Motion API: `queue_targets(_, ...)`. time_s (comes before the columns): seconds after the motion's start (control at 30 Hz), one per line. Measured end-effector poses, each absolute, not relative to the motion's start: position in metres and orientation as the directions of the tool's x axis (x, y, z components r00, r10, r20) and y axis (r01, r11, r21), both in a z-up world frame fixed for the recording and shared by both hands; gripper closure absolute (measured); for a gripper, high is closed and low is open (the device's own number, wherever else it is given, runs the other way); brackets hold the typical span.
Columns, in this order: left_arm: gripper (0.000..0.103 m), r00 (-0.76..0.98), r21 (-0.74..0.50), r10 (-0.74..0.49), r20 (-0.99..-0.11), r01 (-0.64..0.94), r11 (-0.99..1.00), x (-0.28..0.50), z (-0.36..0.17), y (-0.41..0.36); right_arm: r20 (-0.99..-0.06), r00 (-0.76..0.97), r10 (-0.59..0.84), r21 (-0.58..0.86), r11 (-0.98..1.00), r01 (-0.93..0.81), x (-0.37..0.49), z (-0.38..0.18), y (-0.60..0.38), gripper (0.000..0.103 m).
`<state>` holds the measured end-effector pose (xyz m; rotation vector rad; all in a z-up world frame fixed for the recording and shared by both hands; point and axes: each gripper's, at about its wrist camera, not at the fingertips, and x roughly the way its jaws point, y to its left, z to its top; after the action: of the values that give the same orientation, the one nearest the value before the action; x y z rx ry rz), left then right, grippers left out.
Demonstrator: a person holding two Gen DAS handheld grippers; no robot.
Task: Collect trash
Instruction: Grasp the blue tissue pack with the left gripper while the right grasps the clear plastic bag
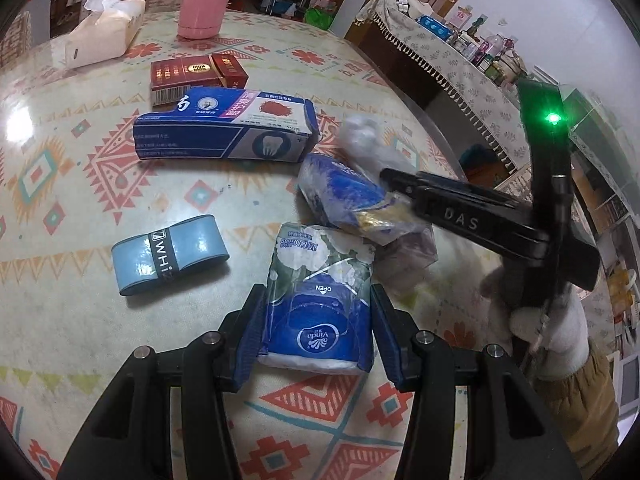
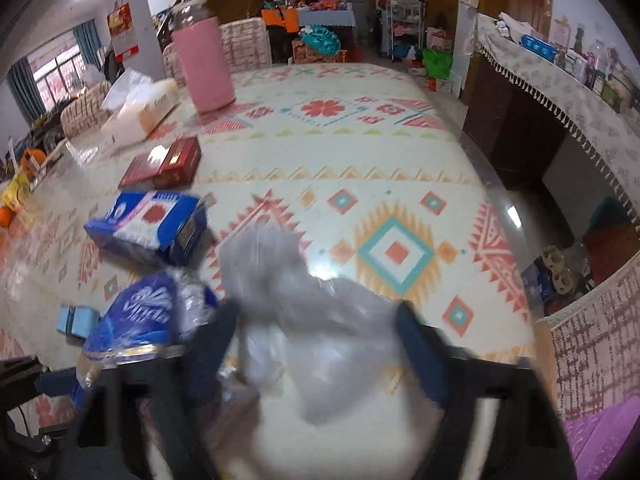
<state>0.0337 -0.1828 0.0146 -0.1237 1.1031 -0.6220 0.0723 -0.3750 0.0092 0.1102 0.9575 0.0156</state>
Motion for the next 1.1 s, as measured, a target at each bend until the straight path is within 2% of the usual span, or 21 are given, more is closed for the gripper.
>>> queue_targets(0.07, 0.053, 0.3, -0.395, -0.529, -0.793, 0.407, 0.823, 0.034, 0.014, -0.183, -0.825, 0.564, 0.038, 0.086, 0.995, 0.059, 0.068, 0.012, -0.372, 0.091)
queue_targets(0.1, 0.053, 0.301, -0.396, -0.53, -0.793, 0.407, 0.823, 0.035, 0.015, -0.182, -0.82, 0.571, 0.036, 0.089, 0.994, 0.065, 0.064, 0.015, -0.371, 0.093)
queue_targets(0.43, 0.053, 0.33, -0.417, -0.554, -0.765, 0.402, 0.815, 0.031, 0.024, -0.173, -0.778, 0.628, -0.006, 0.114, 0.982, 0.151, -0.002, 0.051, -0.381, 0.095)
queue_targets(0.6, 0.053, 0.336, -0.418, -0.554, -0.762, 0.398, 0.817, 0.031, 0.027, -0.172, -0.807, 0.589, -0.044, 0.068, 0.984, 0.167, -0.05, 0.048, -0.373, 0.094)
queue_targets(0.63, 0.053, 0.338, -0.417, -0.553, -0.762, 0.398, 0.817, 0.03, 0.028, -0.172, -0.812, 0.582, -0.046, 0.065, 0.984, 0.168, -0.056, 0.045, -0.371, 0.091)
queue_targets(0.67, 0.053, 0.338, -0.417, -0.553, -0.761, 0.398, 0.817, 0.029, 0.028, -0.172, -0.814, 0.579, -0.045, 0.068, 0.983, 0.172, -0.06, 0.043, -0.37, 0.076)
queue_targets(0.7, 0.053, 0.338, -0.418, -0.554, -0.761, 0.398, 0.816, 0.028, 0.028, -0.173, -0.813, 0.581, -0.039, 0.075, 0.983, 0.171, -0.062, 0.042, -0.369, 0.048)
queue_targets(0.77, 0.053, 0.338, -0.413, -0.552, -0.762, 0.404, 0.817, 0.027, 0.028, -0.175, -0.798, 0.601, -0.048, 0.067, 0.984, 0.167, -0.063, 0.042, -0.366, 0.018)
queue_targets(0.87, 0.053, 0.339, -0.401, -0.543, -0.768, 0.405, 0.821, 0.027, 0.026, -0.177, -0.784, 0.617, -0.066, 0.043, 0.986, 0.16, -0.053, 0.04, -0.358, 0.017)
queue_targets(1.03, 0.053, 0.335, -0.403, -0.536, -0.775, 0.391, 0.828, 0.031, 0.022, -0.175, -0.783, 0.607, -0.141, -0.089, 0.989, 0.114, -0.024, 0.022, -0.335, 0.018)
queue_targets(1.07, 0.053, 0.335, -0.404, -0.535, -0.776, 0.388, 0.828, 0.031, 0.022, -0.175, -0.787, 0.601, -0.141, -0.088, 0.989, 0.117, -0.019, 0.018, -0.334, 0.019)
queue_targets(1.1, 0.053, 0.335, -0.404, -0.535, -0.776, 0.387, 0.829, 0.031, 0.022, -0.175, -0.789, 0.601, -0.129, -0.067, 0.99, 0.124, -0.016, 0.016, -0.335, 0.026)
